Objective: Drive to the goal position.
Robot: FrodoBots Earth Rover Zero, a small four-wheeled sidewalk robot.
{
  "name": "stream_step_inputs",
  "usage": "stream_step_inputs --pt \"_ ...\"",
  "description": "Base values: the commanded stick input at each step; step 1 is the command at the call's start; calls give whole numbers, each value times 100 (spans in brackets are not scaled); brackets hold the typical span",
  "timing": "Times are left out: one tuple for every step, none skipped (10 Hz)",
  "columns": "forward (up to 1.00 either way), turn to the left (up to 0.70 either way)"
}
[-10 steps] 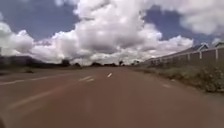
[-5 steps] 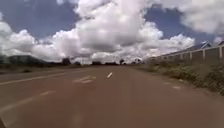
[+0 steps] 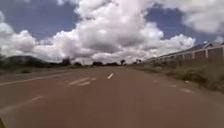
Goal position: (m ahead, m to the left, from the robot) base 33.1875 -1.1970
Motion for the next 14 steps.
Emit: stream_step_inputs --pt "100 0" --pt "100 0" --pt "100 0" --pt "100 0" --pt "100 -1" --pt "100 -3" --pt "100 -25" --pt "100 -12" --pt "100 0" --pt "100 0" --pt "100 0" --pt "100 -1" --pt "100 -2" --pt "100 -3"
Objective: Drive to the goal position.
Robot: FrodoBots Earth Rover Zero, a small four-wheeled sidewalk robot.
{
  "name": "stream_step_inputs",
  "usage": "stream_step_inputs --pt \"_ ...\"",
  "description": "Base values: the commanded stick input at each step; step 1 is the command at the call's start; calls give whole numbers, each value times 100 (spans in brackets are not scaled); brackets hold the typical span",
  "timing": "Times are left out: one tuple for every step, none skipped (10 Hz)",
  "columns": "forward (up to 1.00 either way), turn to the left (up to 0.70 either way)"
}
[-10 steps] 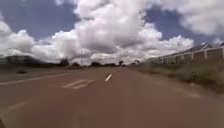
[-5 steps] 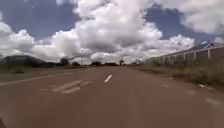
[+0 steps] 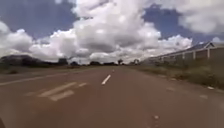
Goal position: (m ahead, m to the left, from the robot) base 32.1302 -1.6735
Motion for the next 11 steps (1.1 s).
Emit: stream_step_inputs --pt "100 -4" --pt "100 -30" --pt "100 -35" --pt "100 -37" --pt "100 -37" --pt "100 -22" --pt "100 -6" --pt "100 0" --pt "100 0" --pt "100 0" --pt "100 0"
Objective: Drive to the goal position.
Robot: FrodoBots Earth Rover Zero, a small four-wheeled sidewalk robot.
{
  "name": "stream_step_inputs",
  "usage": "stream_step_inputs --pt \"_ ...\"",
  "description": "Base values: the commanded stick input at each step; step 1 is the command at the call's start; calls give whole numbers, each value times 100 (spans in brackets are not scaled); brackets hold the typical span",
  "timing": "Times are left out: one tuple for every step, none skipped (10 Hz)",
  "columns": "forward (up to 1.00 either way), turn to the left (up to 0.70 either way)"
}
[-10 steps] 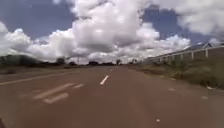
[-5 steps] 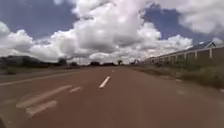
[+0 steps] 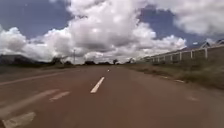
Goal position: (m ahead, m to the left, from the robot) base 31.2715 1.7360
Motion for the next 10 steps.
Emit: stream_step_inputs --pt "100 0" --pt "100 0" --pt "100 0" --pt "100 0" --pt "100 0" --pt "100 0" --pt "100 0" --pt "100 0" --pt "100 0" --pt "100 0"
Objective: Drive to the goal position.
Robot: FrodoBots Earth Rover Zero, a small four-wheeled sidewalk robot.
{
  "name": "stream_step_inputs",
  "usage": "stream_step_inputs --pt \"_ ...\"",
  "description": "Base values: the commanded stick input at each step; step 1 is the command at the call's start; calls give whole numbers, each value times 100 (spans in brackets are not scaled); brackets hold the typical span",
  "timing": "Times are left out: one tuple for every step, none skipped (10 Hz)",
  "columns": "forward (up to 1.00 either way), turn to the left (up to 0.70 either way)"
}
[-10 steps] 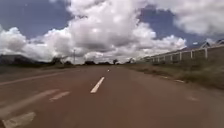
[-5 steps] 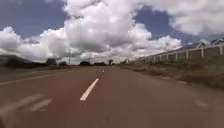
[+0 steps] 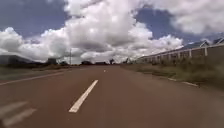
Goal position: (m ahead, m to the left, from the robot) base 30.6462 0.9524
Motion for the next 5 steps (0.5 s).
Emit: stream_step_inputs --pt "100 0" --pt "100 0" --pt "100 0" --pt "100 0" --pt "100 0"
